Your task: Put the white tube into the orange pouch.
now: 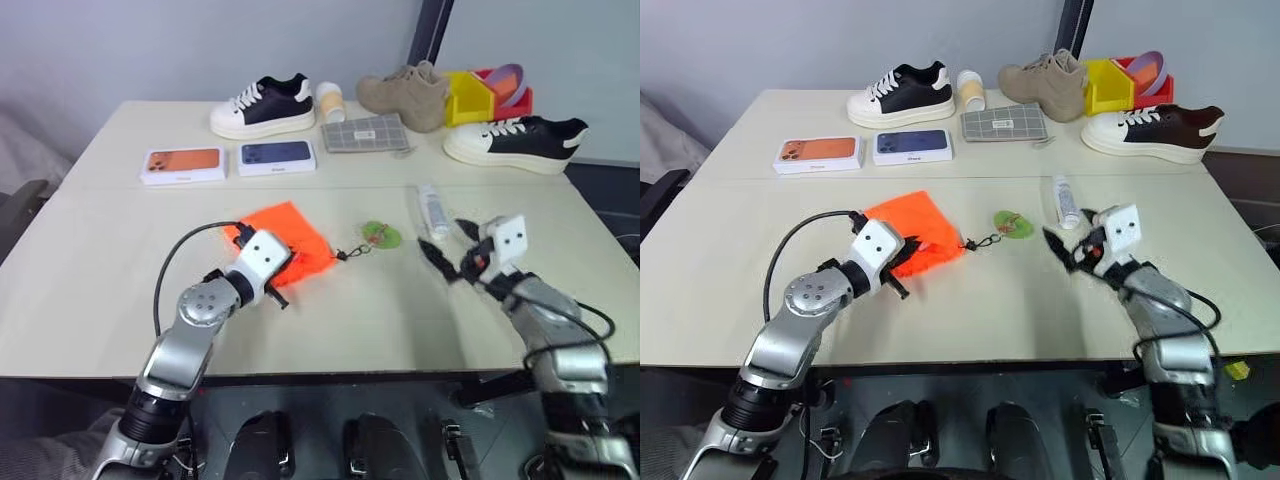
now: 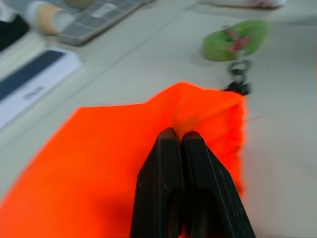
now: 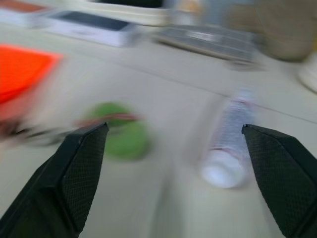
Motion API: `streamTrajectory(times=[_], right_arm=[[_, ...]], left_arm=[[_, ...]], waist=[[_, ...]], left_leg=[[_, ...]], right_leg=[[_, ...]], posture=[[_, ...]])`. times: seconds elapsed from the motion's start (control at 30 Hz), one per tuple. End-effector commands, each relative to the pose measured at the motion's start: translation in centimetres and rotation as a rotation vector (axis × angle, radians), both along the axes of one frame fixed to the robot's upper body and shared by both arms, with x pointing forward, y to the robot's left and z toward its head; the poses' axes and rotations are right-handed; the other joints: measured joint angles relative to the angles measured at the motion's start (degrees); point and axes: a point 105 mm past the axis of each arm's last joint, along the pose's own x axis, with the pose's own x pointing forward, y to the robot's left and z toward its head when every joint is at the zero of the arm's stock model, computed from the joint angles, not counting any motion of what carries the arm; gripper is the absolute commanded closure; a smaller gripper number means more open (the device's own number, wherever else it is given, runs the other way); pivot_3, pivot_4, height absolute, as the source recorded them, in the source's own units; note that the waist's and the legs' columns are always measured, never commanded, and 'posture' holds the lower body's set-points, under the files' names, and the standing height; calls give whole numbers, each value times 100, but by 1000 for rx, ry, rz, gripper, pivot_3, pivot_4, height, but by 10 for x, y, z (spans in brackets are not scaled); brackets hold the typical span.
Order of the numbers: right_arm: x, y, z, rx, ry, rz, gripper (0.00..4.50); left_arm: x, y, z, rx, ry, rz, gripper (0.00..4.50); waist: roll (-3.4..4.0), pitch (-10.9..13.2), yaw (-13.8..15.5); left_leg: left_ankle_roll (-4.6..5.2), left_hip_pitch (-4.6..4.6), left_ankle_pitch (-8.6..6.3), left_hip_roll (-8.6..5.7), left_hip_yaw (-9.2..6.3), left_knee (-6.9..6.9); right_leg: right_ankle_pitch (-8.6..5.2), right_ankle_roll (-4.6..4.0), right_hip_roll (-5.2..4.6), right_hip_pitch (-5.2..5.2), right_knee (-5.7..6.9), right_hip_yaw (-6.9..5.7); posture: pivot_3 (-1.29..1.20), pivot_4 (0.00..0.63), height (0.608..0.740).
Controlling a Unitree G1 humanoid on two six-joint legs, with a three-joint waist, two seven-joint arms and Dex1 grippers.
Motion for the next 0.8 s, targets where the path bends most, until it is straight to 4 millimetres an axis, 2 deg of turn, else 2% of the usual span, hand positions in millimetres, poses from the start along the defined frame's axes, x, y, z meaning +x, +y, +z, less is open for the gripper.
streamTrajectory(times=[0.03,0.23,0.43,0.53,0.67,0.7,0.8], right_arm=[[15,-7,2,-3,-22,-97,0],[44,-17,-14,58,34,-250,0],[54,-16,-23,86,58,-250,0],[55,-16,-24,85,57,-247,840],[55,-14,-24,83,54,-241,2799],[55,-13,-24,79,54,-238,3112],[53,-12,-21,64,38,-226,3247]], left_arm=[[-2,-2,14,-30,-44,-13,4454],[0,-3,19,-52,-55,2,4454],[-1,-2,19,-55,-62,18,4454],[-1,-3,19,-56,-64,19,4500],[-1,-4,22,-63,-68,11,4500],[-1,-4,22,-64,-70,9,4500],[-1,-3,22,-67,-68,12,4500]], waist=[[1,1,21],[2,1,1],[2,1,-5],[3,1,-6],[3,1,-7],[3,1,-7],[3,1,-10]], left_leg=[[-2,-1,1,-1,0,-1],[-5,-1,3,-3,7,1],[-6,-1,4,-3,8,0],[-6,-1,4,-3,9,-1],[-7,-1,4,-2,9,0],[-7,-1,4,-2,9,0],[-7,-1,4,-2,9,0]], right_leg=[[0,1,0,-1,1,0],[5,14,0,0,3,1],[6,15,1,0,4,1],[6,16,1,0,4,2],[7,17,0,0,5,2],[7,17,0,0,5,2],[7,17,0,0,5,2]], posture=[[0,150,740],[0,150,740],[0,150,740],[0,150,740],[0,150,740],[0,150,740],[0,150,740]])
